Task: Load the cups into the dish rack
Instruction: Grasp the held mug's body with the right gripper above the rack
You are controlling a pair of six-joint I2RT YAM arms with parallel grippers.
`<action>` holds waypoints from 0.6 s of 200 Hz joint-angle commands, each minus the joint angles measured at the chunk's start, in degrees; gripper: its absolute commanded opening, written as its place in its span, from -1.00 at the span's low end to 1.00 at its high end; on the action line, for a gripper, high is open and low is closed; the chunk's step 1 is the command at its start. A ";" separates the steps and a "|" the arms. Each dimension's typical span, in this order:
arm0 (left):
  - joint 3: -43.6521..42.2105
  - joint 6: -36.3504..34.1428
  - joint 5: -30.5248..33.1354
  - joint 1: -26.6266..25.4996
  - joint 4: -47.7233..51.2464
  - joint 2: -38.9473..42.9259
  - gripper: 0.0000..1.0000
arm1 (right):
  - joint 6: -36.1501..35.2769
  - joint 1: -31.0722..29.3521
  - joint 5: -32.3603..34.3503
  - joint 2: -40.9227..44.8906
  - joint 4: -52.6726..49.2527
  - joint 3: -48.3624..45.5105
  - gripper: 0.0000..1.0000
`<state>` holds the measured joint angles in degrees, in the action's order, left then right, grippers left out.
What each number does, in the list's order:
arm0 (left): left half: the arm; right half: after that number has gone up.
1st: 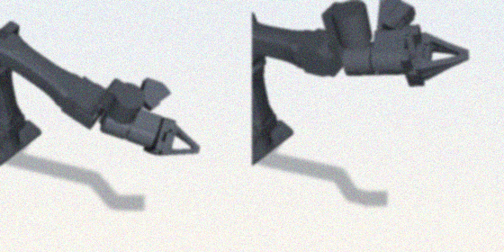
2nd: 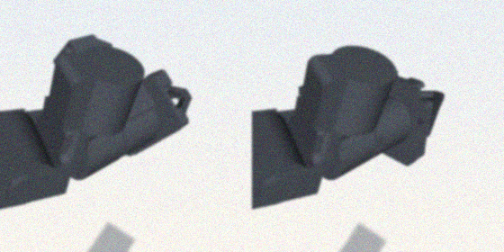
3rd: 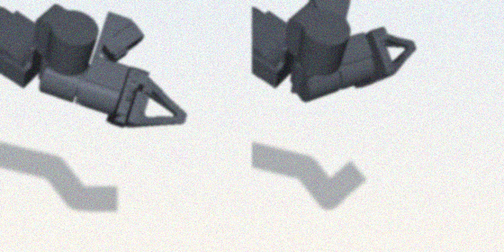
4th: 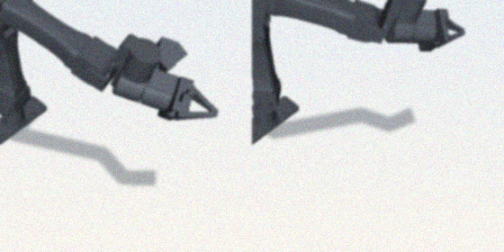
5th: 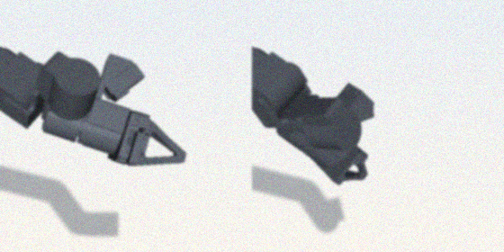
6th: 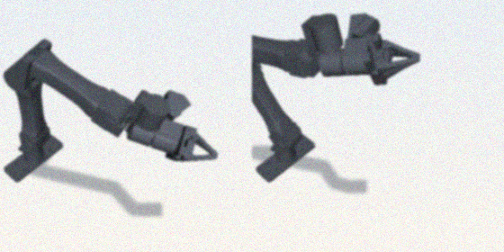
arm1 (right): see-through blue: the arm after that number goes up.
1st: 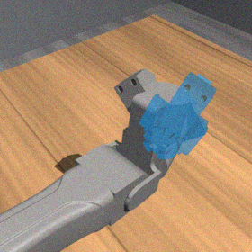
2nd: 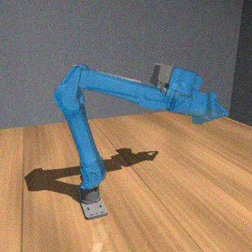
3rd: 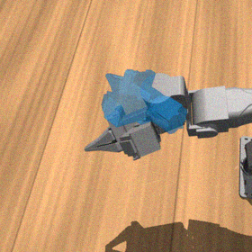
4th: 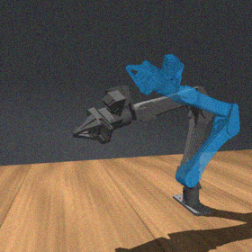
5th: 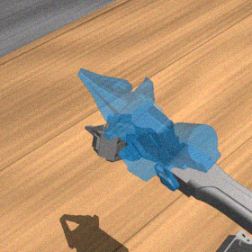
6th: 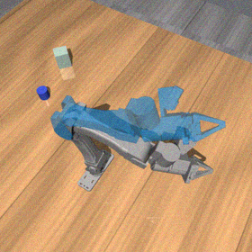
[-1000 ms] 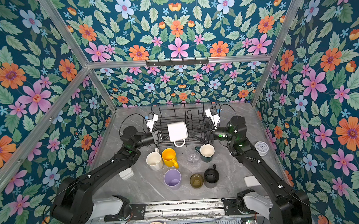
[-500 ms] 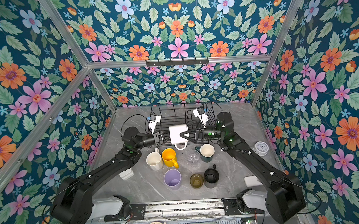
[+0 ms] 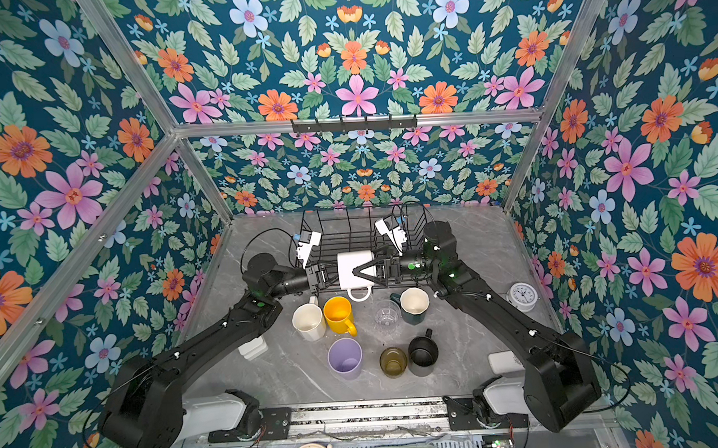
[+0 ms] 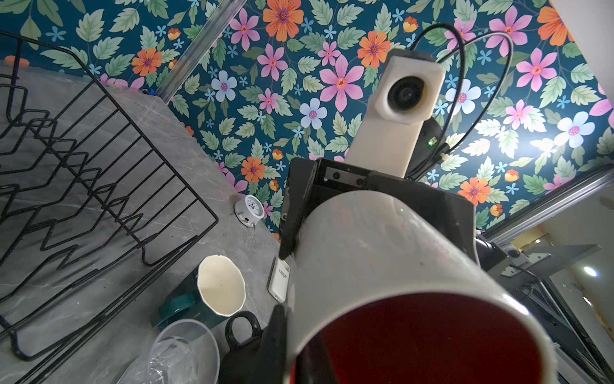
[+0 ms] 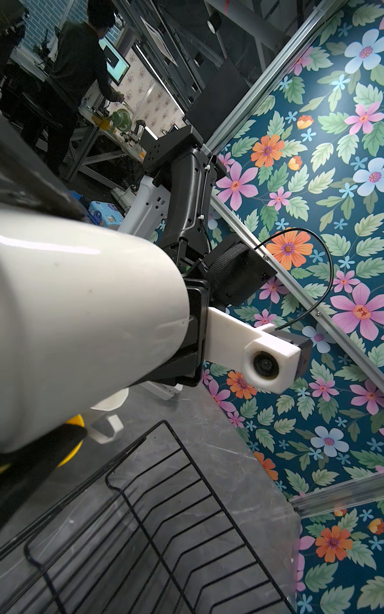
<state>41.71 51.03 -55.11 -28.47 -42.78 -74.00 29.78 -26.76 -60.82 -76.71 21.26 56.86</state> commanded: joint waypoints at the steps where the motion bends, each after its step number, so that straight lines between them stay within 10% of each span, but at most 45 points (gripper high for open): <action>1: 0.52 0.27 0.01 -0.29 -4.50 0.34 -1.00 | -0.38 -0.81 -1.40 -0.64 -0.08 0.10 0.72; 120: 1.17 2.32 -2.01 -0.27 -6.01 -0.18 -1.00 | -2.71 -1.02 -1.65 1.86 -1.12 -2.10 0.93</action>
<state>42.48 52.31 -56.80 -28.84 -43.57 -74.35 28.27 -27.79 -63.46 -75.59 20.27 55.18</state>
